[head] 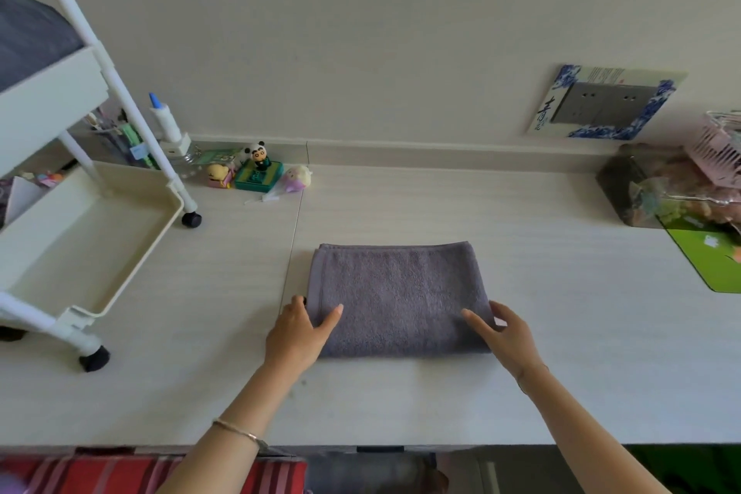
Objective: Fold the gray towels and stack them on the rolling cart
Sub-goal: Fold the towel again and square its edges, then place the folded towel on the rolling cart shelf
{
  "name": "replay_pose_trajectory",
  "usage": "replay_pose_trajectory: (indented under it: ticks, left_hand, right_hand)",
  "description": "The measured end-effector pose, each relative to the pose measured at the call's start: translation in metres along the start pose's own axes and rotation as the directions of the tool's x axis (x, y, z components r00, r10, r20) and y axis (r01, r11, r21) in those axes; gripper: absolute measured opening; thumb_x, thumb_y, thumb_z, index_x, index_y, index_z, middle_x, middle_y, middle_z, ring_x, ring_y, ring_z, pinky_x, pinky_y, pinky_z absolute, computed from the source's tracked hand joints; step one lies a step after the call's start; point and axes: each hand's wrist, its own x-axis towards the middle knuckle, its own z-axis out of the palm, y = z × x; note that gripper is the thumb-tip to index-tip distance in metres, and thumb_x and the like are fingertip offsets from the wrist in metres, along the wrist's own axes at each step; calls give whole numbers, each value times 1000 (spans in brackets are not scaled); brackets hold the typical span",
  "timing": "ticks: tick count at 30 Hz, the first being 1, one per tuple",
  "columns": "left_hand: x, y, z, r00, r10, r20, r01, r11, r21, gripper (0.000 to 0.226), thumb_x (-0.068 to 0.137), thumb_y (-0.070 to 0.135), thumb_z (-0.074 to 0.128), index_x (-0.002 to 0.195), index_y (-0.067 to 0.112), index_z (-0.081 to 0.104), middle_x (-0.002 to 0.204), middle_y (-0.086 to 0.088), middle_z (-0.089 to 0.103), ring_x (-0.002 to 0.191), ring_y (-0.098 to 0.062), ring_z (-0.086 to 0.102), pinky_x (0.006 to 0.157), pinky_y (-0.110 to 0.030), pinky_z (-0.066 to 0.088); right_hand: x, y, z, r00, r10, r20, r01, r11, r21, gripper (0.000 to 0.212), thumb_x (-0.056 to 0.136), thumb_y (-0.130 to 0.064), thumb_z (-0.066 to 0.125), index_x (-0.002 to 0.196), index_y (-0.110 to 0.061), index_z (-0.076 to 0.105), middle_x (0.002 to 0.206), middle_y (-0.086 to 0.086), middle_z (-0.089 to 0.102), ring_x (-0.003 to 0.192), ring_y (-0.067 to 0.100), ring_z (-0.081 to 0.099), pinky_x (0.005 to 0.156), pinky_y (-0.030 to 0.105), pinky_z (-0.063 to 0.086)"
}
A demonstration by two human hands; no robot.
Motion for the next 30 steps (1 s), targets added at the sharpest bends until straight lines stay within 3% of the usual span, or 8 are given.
replay_pose_trajectory:
  ticks: [5,8,12,15,18,22,27,30]
  left_hand:
    - [0,0,-9,960,-99,262,110,993,-30,91,73,76,53,124,2,39,124,-10,56,111,-28,56,88,-34,47]
    - [-1,-4,-12,950,-66,305,169,931,-324,78,65,71,67,113,10,61,110,-2,67,97,-19,63,84,-28,49]
    - [-18,1,-32,918,48,394,250,702,-667,78,46,57,80,110,15,66,102,0,73,100,-17,65,77,-26,46]
    - [-26,2,-57,930,112,351,219,600,-770,82,43,56,79,112,14,66,106,-2,72,104,-20,64,79,-28,43]
    - [-31,-7,-91,941,173,290,174,487,-856,69,52,43,83,111,12,66,109,-5,71,101,-19,64,81,-29,42]
    - [-38,-30,-133,941,277,194,146,187,-972,72,46,38,88,112,15,68,121,-9,65,107,-19,63,96,-34,44]
    - [-53,-55,-174,974,224,20,24,-16,-1000,99,52,44,89,136,18,46,134,-7,57,123,-26,54,99,-42,46]
    - [-55,-69,-183,994,101,-40,-31,-93,-995,92,60,42,87,138,18,46,135,-7,56,123,-27,54,97,-44,47]
  right_hand:
    - [-5,-1,-3,990,144,2,-143,988,-66,67,74,-48,73,122,-5,55,106,6,63,92,21,59,82,33,50]
    - [-11,-5,-5,957,257,135,-278,946,169,58,76,-42,74,112,0,57,111,12,63,98,24,60,91,36,51]
    - [-25,-28,-9,897,237,374,-417,736,533,54,78,-31,72,119,-4,52,117,7,61,111,21,56,103,36,42]
    - [-30,-52,-3,878,126,461,-434,616,658,48,77,-28,71,118,-8,55,120,9,63,113,24,59,102,38,44]
    - [-31,-91,9,873,-6,488,-393,584,710,46,81,-27,65,122,-10,53,122,11,63,114,25,59,96,37,48]
    - [-25,-147,31,846,-184,500,-334,548,767,44,85,-25,59,125,-10,53,124,11,62,116,25,58,87,34,54]
    - [-6,-219,79,727,-310,613,-319,638,701,54,83,-23,64,133,-7,48,130,11,59,121,25,55,94,36,49]
    - [3,-251,114,629,-359,690,-301,705,642,57,80,-24,67,132,-8,48,130,10,59,121,24,56,95,36,50]
